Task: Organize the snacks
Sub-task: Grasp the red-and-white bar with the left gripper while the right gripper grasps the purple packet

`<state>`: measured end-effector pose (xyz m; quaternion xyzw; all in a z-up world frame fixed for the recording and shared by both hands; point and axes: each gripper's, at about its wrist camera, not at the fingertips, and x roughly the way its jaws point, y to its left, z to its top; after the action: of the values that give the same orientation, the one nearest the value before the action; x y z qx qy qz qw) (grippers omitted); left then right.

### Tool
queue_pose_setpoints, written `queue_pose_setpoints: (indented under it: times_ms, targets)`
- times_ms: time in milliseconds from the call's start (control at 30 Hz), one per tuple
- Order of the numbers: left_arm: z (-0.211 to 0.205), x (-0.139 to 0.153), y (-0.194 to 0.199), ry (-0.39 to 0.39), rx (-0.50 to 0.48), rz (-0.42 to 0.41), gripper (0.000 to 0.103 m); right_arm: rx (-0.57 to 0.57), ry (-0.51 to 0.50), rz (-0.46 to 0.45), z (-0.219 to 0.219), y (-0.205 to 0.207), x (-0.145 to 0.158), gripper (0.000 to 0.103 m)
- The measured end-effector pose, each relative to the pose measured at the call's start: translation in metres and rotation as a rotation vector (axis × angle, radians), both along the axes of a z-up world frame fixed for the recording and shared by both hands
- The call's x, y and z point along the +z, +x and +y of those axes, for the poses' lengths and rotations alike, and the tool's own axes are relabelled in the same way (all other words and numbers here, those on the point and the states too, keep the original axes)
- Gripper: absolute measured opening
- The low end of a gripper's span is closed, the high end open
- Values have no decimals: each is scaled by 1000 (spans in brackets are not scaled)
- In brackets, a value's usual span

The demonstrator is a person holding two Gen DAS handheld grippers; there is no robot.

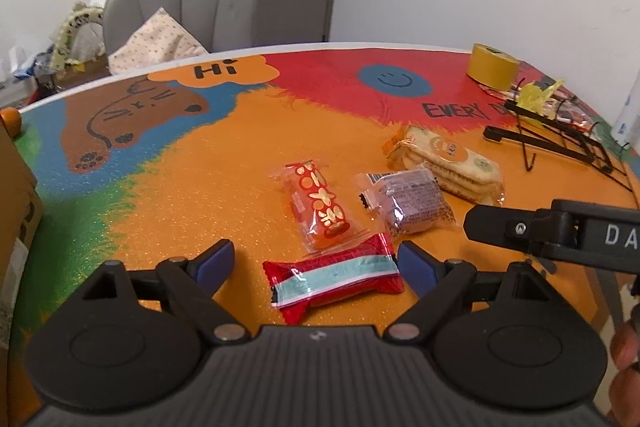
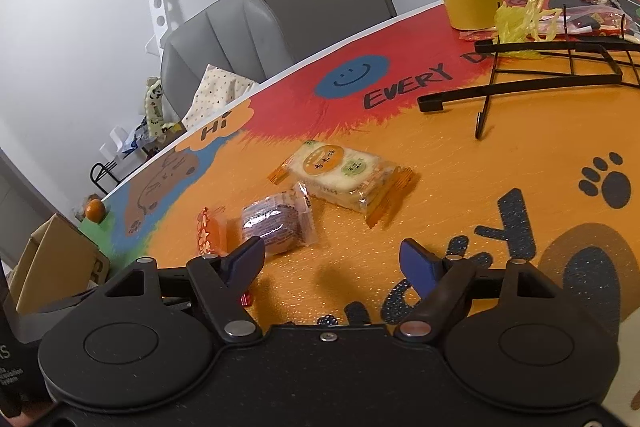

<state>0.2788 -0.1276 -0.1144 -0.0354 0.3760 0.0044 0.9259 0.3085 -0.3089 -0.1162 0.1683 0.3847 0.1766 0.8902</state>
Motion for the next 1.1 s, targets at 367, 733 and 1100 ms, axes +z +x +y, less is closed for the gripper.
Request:
queue_pose_setpoints:
  times_ms: [367, 733, 1100]
  targets:
    - [-4, -1, -1, 17, 28, -8, 88, -4, -6, -3, 2, -1, 2, 76]
    - [15, 0, -13, 23, 26, -14, 81, 23, -6, -3, 20, 0, 1, 76]
    - [40, 7, -15, -19, 34, -27, 50, 30, -31, -14, 36, 3, 5, 76]
